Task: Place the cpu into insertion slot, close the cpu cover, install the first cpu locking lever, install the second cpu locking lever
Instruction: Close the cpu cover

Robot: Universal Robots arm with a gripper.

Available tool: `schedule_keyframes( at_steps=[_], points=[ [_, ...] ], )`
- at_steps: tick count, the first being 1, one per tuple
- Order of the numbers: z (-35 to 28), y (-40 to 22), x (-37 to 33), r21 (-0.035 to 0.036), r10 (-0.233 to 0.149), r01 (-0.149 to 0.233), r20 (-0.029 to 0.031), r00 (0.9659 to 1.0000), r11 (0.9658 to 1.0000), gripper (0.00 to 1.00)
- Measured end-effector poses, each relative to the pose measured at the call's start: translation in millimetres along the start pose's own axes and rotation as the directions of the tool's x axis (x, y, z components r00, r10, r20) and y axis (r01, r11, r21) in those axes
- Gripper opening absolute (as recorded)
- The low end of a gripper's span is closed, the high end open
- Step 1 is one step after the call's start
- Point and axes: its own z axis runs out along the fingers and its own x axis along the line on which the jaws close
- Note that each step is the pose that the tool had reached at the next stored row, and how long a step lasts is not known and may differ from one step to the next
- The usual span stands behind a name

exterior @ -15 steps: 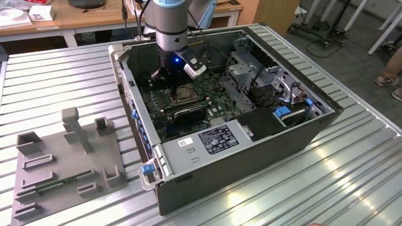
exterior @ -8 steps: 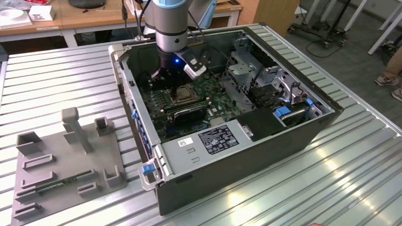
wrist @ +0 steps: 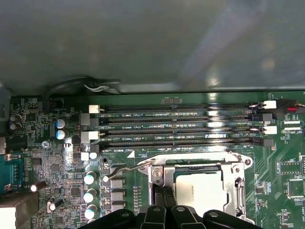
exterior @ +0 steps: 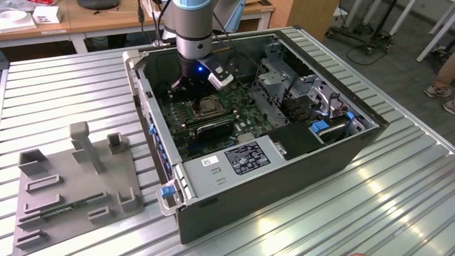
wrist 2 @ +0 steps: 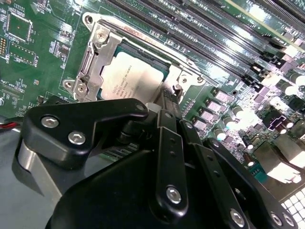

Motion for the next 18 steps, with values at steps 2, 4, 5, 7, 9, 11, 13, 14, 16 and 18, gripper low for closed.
schedule_keyframes(
  at_steps=[2,4,5,7,9,11,13,14,16,18],
  points=[
    [-0.6,0.1,-0.1,-0.0007,0.0,0.0,0.0005,1.0,1.0,0.1],
    [-1.9,0.2,-0.2,-0.0006,0.0,0.0,0.0004,1.0,1.0,0.1],
    [-2.8,0.1,-0.1,0.0001,0.0,0.0,0.0,1.0,1.0,0.1],
    [-4.3,0.1,-0.2,-0.0002,0.0,0.0,0.0001,1.0,1.0,0.1],
    [-6.0,0.1,-0.3,0.0,0.0,0.0,0.0001,1.0,1.0,0.1],
    [-8.0,0.2,-0.4,0.0,0.0,0.0,0.0,1.0,1.0,0.1],
    [-11.0,0.3,-0.5,0.0,0.0,0.0,0.0001,1.0,1.0,0.1],
    [-12.8,0.3,-0.6,0.0,0.0,0.0,0.0,1.0,1.0,0.1],
    [-16.5,0.4,-0.8,0.0,0.0,0.0,-0.0001,1.0,1.0,0.1],
    [-20.0,0.5,-0.9,-0.0001,0.0,0.0,0.0001,1.0,1.0,0.1]
  ],
)
